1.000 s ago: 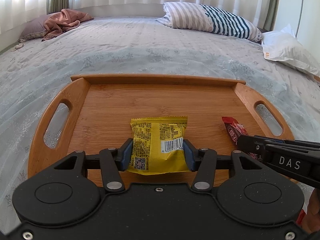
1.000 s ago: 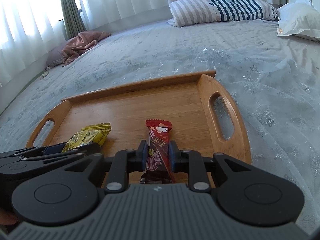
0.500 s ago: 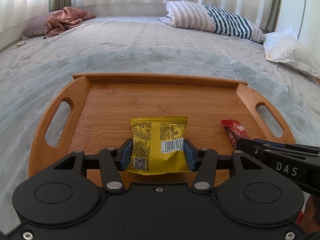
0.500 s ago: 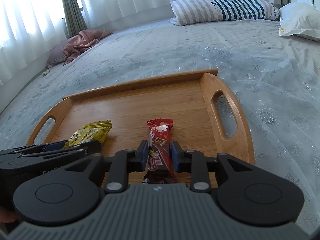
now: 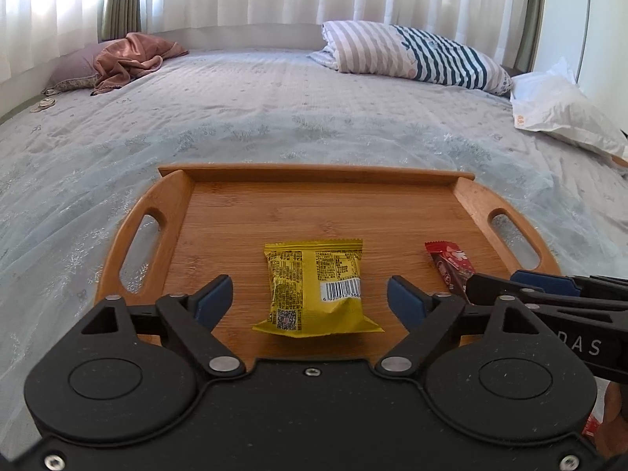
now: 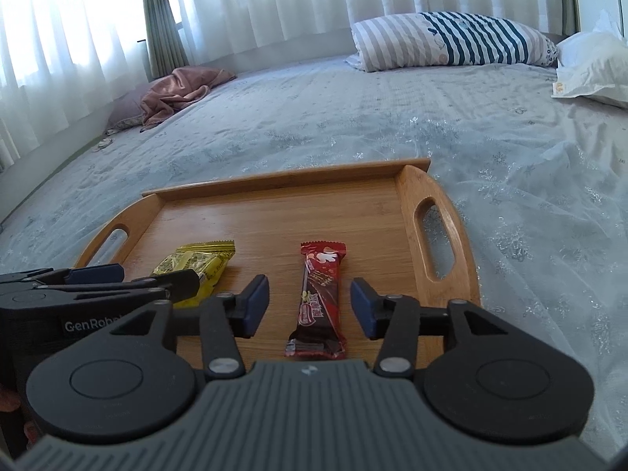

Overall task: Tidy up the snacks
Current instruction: 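Open both grippers to release the snacks and pull back from the tray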

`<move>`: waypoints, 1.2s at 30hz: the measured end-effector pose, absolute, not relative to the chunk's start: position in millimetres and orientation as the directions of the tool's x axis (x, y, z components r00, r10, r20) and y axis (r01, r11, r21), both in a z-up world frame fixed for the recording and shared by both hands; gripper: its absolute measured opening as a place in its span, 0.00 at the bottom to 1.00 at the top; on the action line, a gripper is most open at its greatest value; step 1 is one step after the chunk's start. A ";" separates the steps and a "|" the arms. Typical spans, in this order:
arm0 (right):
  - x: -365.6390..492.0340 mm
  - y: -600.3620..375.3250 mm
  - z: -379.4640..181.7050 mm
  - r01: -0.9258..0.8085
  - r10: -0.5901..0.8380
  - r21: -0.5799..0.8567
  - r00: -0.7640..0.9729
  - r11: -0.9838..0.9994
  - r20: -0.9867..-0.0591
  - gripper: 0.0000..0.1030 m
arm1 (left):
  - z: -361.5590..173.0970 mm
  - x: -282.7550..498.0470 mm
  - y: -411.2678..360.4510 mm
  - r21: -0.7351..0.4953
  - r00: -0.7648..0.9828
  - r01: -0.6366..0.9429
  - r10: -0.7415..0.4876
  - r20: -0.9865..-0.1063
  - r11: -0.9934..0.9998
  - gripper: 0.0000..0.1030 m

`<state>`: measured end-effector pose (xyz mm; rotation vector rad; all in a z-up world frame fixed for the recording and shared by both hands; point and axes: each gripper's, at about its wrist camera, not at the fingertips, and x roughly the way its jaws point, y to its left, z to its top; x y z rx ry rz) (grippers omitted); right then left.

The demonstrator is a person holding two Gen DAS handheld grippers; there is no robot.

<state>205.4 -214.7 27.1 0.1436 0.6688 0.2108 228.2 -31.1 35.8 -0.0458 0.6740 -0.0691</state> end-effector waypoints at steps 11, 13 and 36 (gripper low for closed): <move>169.9 -229.6 36.2 -0.161 0.262 0.224 0.783 0.961 -0.564 0.78 | 50.9 178.3 -29.4 -0.023 0.820 0.100 -0.095 -0.565 0.995 0.93; 163.6 -232.1 38.2 -0.164 0.266 0.227 0.787 0.960 -0.556 0.81 | 53.9 166.9 -30.5 -0.013 0.829 0.111 -0.100 -0.551 0.994 0.95; 91.7 -250.4 39.6 -0.170 0.211 0.127 0.839 0.977 -0.502 1.00 | 64.2 70.4 -17.6 -0.035 0.856 0.153 -0.150 -0.494 0.988 0.98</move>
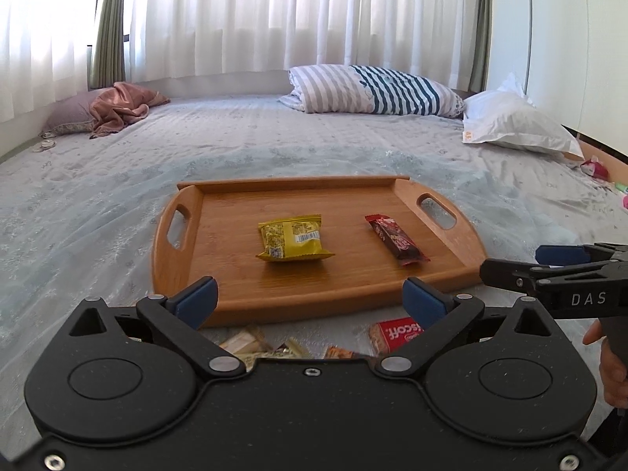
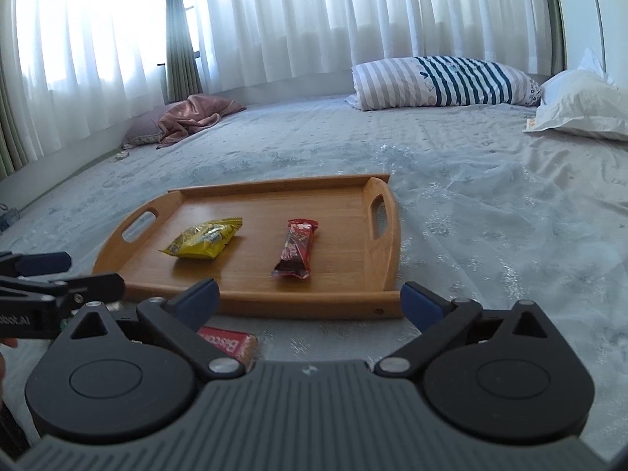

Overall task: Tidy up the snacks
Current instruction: 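Open both grippers to release the snacks and pull back from the tray, then grasp the green wasabi pea packet with the left gripper while the right grasps another red bar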

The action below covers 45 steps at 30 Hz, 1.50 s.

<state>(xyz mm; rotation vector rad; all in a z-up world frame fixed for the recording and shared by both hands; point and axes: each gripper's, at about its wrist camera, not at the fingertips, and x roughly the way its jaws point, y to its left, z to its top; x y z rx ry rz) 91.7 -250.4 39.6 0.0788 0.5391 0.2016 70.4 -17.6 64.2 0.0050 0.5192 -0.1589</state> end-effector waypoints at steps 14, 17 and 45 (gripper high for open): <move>66.5 -263.5 11.4 -0.085 0.121 0.092 0.838 0.992 -0.533 1.00 | 37.7 39.5 22.1 -0.033 0.864 0.092 -0.097 -0.494 0.995 1.00; 61.6 -262.2 6.2 -0.072 0.104 0.080 0.838 0.994 -0.536 1.00 | 30.1 35.8 28.1 -0.035 0.857 0.083 -0.089 -0.507 0.996 1.00; 37.7 -244.3 -9.6 -0.033 0.042 0.027 0.847 0.999 -0.531 0.52 | 6.9 22.6 23.4 0.045 0.836 0.073 -0.037 -0.548 0.996 0.34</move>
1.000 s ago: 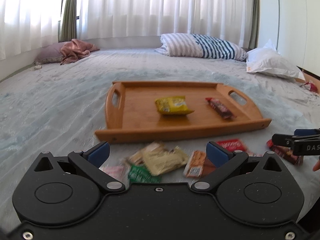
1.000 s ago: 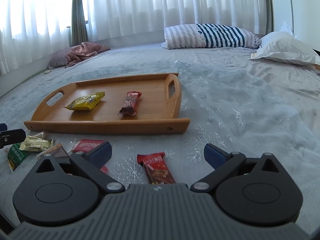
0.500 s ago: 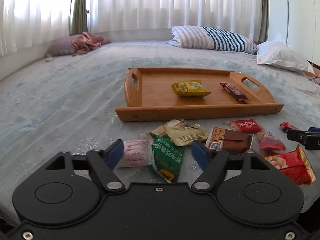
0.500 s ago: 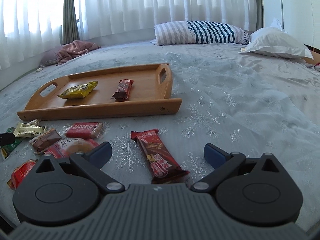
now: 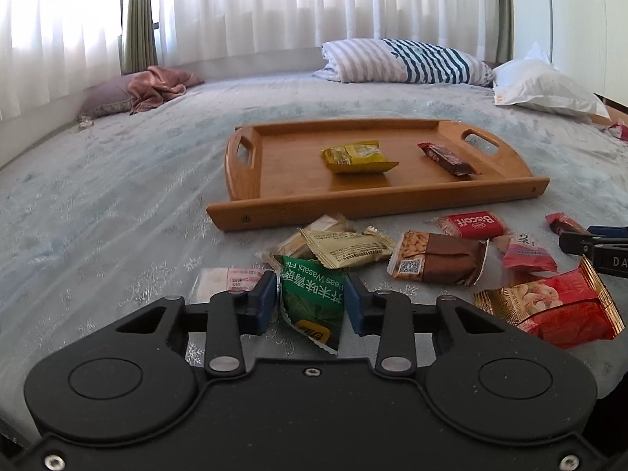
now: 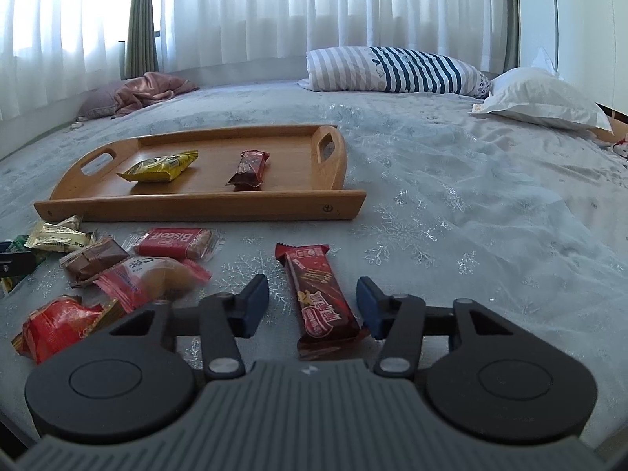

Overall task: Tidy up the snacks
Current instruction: 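Grasp the green wasabi pea packet with the left gripper while the right grasps another red bar, then carry the green packet and red bar onto the tray with both grippers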

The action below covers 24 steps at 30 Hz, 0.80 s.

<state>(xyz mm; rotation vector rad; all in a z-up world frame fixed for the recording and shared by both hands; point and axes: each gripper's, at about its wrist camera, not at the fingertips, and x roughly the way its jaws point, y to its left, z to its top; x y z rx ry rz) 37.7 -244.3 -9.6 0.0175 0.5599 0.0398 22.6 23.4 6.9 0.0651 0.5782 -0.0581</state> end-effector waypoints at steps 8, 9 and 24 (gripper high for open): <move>36.1 -244.2 -9.3 -0.033 0.052 0.045 0.844 0.998 -0.534 0.40 | 5.9 16.4 19.7 0.086 0.835 0.104 -0.040 -0.549 0.991 0.31; 36.1 -243.8 -9.4 -0.034 0.054 0.047 0.844 0.998 -0.534 0.40 | 4.9 16.2 19.1 0.088 0.835 0.106 -0.040 -0.549 0.991 0.31; 44.5 -232.4 -16.6 -0.025 0.019 -0.004 0.850 1.000 -0.526 0.41 | -7.2 23.9 8.5 0.146 0.846 0.096 -0.003 -0.534 0.985 0.35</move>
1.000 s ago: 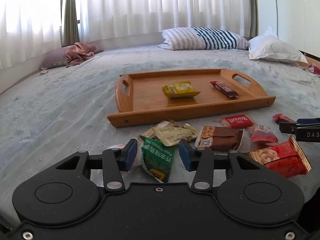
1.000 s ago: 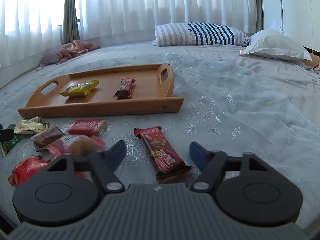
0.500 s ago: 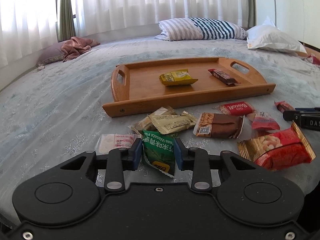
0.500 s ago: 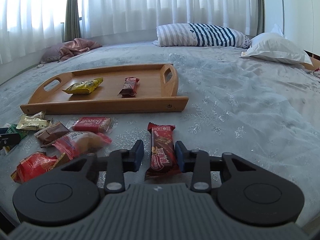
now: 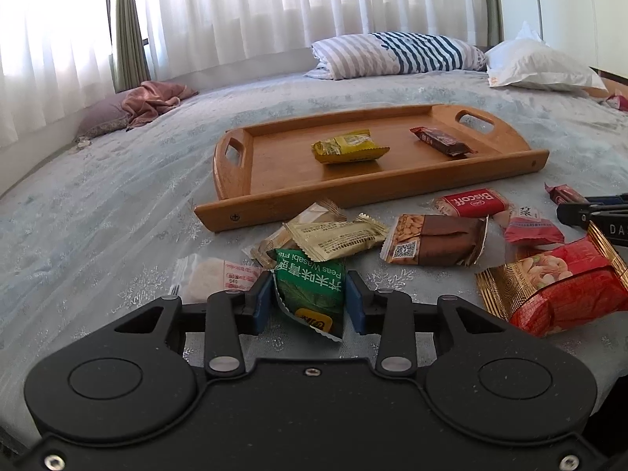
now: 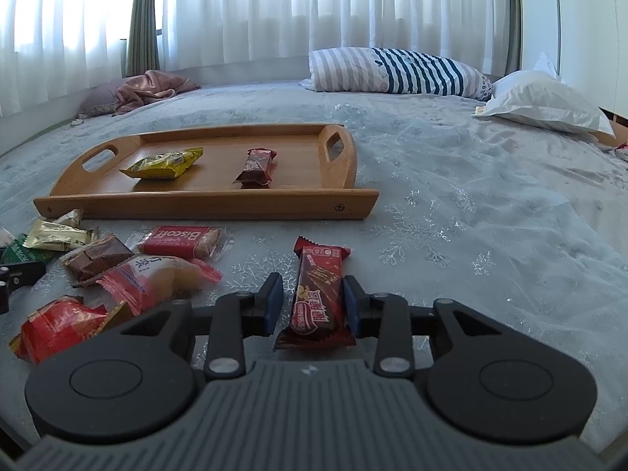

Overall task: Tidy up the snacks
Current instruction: 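Carry the green packet and red bar onto the tray with both grippers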

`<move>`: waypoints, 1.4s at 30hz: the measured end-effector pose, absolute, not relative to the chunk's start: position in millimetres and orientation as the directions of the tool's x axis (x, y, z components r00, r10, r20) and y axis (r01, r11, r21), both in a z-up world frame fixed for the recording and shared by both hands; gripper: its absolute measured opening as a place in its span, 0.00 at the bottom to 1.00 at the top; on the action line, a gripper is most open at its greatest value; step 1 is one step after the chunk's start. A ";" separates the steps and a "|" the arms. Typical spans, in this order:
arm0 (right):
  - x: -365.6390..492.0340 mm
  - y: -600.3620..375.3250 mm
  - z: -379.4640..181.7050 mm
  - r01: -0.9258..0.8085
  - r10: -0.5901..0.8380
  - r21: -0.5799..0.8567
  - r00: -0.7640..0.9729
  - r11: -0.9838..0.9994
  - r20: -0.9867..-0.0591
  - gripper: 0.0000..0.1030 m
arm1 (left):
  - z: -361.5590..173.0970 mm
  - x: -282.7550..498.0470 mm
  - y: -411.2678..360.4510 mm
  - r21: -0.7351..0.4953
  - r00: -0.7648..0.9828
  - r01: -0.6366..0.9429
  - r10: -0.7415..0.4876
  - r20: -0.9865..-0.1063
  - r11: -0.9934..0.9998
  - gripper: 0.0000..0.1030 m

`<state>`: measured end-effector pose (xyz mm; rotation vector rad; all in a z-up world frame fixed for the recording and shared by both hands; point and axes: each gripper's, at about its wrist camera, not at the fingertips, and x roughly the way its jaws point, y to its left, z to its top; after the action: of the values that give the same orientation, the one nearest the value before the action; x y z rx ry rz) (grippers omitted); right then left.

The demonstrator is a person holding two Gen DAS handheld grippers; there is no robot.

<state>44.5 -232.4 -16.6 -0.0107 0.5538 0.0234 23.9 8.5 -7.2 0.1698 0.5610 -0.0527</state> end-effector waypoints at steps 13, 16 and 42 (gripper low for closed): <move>36.3 -233.4 -6.4 0.006 -0.003 0.004 0.858 1.000 -0.513 0.28 | 10.9 11.1 13.8 0.128 0.851 0.101 -0.019 -0.526 0.987 0.32; 35.4 -235.3 -0.9 0.016 -0.008 0.010 0.864 1.000 -0.503 0.28 | 19.2 8.5 16.9 0.102 0.856 0.094 -0.028 -0.516 0.990 0.32; 93.1 -231.7 28.9 -0.011 0.050 0.086 0.881 0.996 -0.470 0.28 | 64.0 58.4 33.3 -0.034 0.888 0.054 -0.063 -0.455 0.998 0.32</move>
<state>93.1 -231.7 28.9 0.0814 0.4912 0.0318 58.4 33.3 64.0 -0.0205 0.4737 -0.0607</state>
